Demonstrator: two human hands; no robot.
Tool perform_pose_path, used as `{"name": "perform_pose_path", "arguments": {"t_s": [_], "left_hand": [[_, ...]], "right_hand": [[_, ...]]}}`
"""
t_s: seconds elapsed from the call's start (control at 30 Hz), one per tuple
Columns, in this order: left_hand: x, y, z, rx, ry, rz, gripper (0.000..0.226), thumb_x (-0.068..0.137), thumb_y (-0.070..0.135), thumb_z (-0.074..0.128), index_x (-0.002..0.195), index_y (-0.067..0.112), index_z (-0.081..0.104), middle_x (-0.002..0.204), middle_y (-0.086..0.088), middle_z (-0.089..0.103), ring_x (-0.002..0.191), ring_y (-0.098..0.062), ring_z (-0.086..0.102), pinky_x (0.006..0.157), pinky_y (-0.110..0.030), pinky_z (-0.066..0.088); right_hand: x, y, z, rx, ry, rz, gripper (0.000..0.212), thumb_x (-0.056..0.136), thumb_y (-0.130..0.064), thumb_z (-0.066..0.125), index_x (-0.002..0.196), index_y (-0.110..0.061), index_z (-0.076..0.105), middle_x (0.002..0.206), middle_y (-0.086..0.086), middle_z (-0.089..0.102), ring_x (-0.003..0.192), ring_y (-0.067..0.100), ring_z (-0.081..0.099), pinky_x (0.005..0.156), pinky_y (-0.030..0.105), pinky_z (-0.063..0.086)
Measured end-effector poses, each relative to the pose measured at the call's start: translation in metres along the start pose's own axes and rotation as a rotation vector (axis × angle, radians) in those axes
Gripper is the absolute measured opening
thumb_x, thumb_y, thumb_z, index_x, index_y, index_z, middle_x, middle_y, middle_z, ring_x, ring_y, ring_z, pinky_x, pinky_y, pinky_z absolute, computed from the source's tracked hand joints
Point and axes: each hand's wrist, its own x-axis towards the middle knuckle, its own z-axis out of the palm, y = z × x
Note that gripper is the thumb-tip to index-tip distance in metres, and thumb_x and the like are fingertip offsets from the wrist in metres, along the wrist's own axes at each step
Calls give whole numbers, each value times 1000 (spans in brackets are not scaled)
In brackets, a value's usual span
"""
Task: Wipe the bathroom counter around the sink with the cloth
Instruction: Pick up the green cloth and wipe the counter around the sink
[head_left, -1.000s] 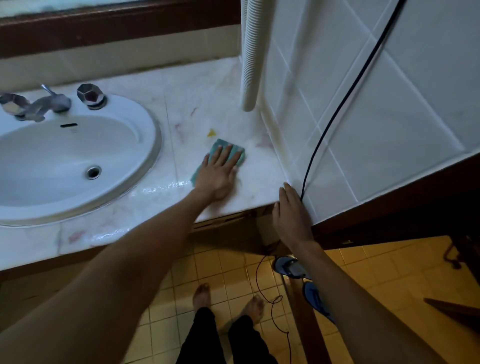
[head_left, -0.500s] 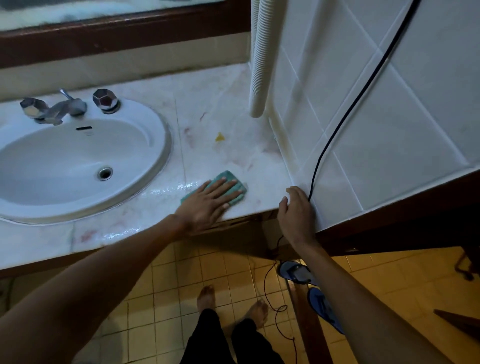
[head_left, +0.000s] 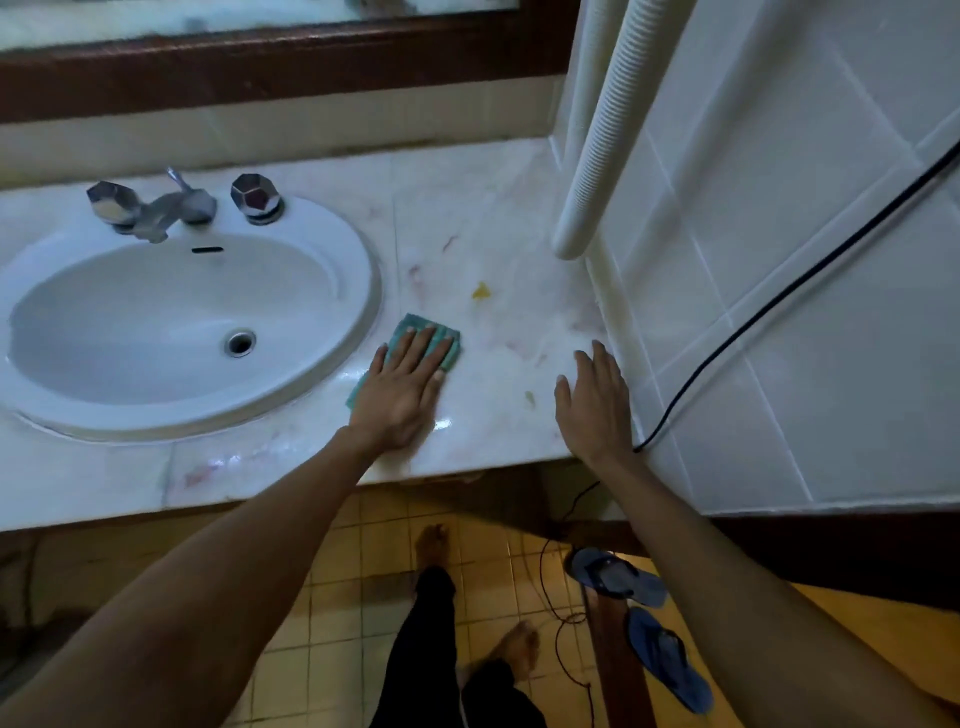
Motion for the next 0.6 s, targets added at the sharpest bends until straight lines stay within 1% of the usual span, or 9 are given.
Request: {"name": "perform_pose_path", "arguments": {"t_s": [0.13,0.23,0.3,0.37,0.43,0.47,0.53,0.57,0.6], "left_hand": [[77,17,-4,7,95,-149,55,108,40,18,162,32,8,170,3,5,157,-22,1,126,-47,2],[137,42,0,-41,88,-226,57,108,37,19,162,25,7,170,-2,6,157,-26,2,125,-49,1],[158,67,7,-69,70,-205,58,107,39,17,162,24,7,170,-3,6,157,-28,1,125,-50,1],[154,91,15,-55,13,-50,58,107,41,16,162,25,8,170,-2,5,157,-26,-2,126,-50,1],[133,93,17,-15,-86,191,57,107,43,15,162,30,7,170,0,4,157,-23,-4,126,-51,3],[121,83,15,26,-131,319,56,108,44,15,161,32,6,170,2,3,157,-21,-4,126,-49,1],[103,45,6,94,-186,527,54,109,45,15,161,37,6,169,8,1,156,-16,-6,126,-40,-5],[101,24,-2,126,-198,580,53,109,45,15,160,39,7,169,10,0,156,-14,-6,125,-37,-5],[104,6,-11,156,-188,588,53,108,46,14,160,40,8,169,11,2,156,-13,-5,125,-36,-2]], "right_hand": [[23,-3,0,1,4,29,49,101,-30,44,143,-5,42,158,15,30,145,30,28,117,46,29],[32,0,-2,13,36,44,48,100,-29,47,141,-5,45,156,15,35,143,31,32,116,44,31],[36,2,-1,40,54,55,47,100,-27,47,140,-3,46,154,15,37,142,30,33,117,41,31],[39,3,-1,55,52,61,47,100,-25,47,140,-2,46,153,16,38,141,30,34,117,41,31],[41,2,-3,59,49,66,47,100,-24,46,141,-1,45,153,16,38,140,30,35,116,40,31],[41,1,-4,56,45,63,46,100,-24,46,141,-2,45,153,16,38,140,29,35,116,40,32],[40,2,-6,47,40,61,46,100,-23,46,142,-3,45,154,14,38,140,28,35,115,40,33],[40,2,-8,43,36,60,46,100,-24,46,142,-3,45,154,14,38,140,27,35,115,39,32],[40,3,-8,42,25,56,47,100,-23,47,142,-4,44,155,13,37,141,27,34,116,38,32]]}}
